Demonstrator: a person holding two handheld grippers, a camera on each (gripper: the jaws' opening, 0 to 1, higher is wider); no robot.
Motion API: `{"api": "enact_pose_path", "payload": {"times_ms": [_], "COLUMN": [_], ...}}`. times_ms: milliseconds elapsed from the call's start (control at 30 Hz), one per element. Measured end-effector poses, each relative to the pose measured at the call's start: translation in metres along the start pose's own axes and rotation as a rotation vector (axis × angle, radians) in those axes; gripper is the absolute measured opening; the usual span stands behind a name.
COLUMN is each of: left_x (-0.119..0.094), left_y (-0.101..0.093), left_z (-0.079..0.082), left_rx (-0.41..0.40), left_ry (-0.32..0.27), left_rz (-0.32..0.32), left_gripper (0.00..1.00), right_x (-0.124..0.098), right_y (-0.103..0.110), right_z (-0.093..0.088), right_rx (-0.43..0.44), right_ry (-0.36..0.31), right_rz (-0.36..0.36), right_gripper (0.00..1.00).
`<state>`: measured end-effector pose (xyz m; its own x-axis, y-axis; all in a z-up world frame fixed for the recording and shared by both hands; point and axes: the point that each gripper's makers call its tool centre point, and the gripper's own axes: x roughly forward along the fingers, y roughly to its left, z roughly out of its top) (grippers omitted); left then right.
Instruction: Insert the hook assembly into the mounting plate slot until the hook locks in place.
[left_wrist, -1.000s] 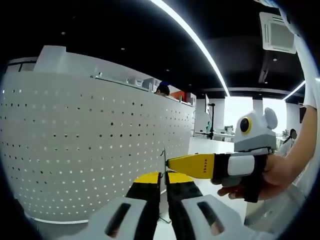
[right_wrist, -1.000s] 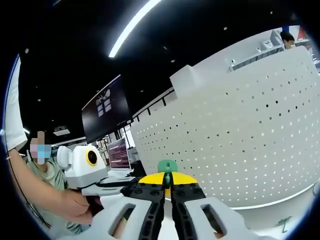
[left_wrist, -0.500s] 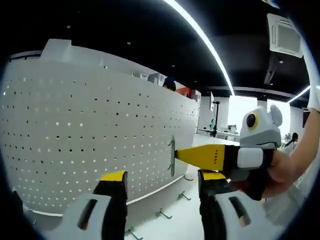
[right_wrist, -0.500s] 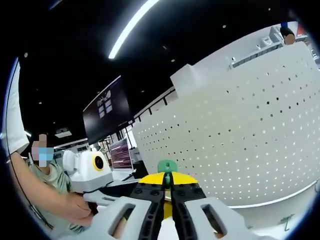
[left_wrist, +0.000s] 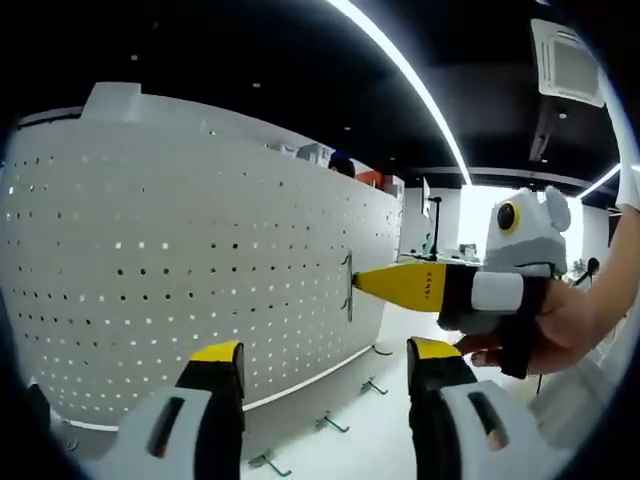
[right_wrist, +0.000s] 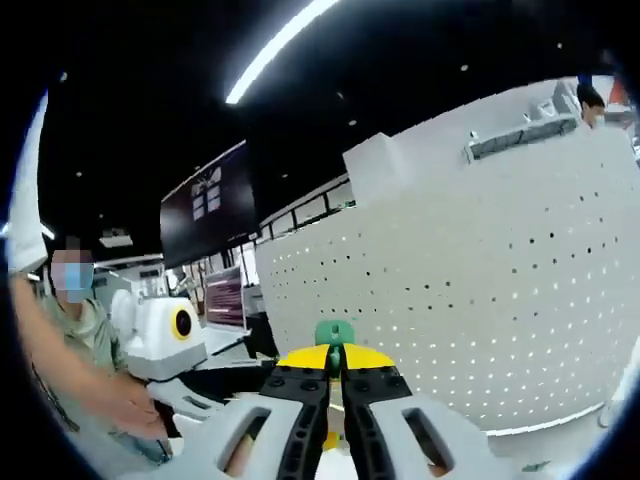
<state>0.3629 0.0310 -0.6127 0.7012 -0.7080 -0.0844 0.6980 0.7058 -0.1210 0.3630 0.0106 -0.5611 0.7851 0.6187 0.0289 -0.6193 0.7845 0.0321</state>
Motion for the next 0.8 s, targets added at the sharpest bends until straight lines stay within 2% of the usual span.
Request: {"api": "enact_pose_path", "payload": {"times_ms": [100, 300, 400, 500, 800], "left_x": [0.0, -0.001, -0.005, -0.01, -0.028], "left_y": [0.0, 0.0, 0.001, 0.001, 0.001], "left_z": [-0.002, 0.0, -0.001, -0.004, -0.008], "left_rx": [-0.003, -0.002, 0.009, 0.019, 0.049], "left_ry": [0.003, -0.002, -0.001, -0.002, -0.014], "left_rz": [0.003, 0.005, 0.02, 0.029, 0.067], "left_gripper": [0.67, 0.67, 0.67, 0.67, 0.67], "right_x": [0.002, 0.006, 0.01, 0.014, 0.026], "right_y": [0.0, -0.001, -0.009, -0.018, -0.042], "right_z": [-0.001, -0.001, 0.002, 0.008, 0.028], "right_rx": [-0.074, -0.067, -0.042, -0.017, -0.012], "right_ry": [0.026, 0.033, 0.031, 0.015, -0.02], "right_rz": [-0.02, -0.037, -0.061, -0.087, -0.15], "right_gripper": [0.01, 0.01, 0.01, 0.01, 0.01]}}
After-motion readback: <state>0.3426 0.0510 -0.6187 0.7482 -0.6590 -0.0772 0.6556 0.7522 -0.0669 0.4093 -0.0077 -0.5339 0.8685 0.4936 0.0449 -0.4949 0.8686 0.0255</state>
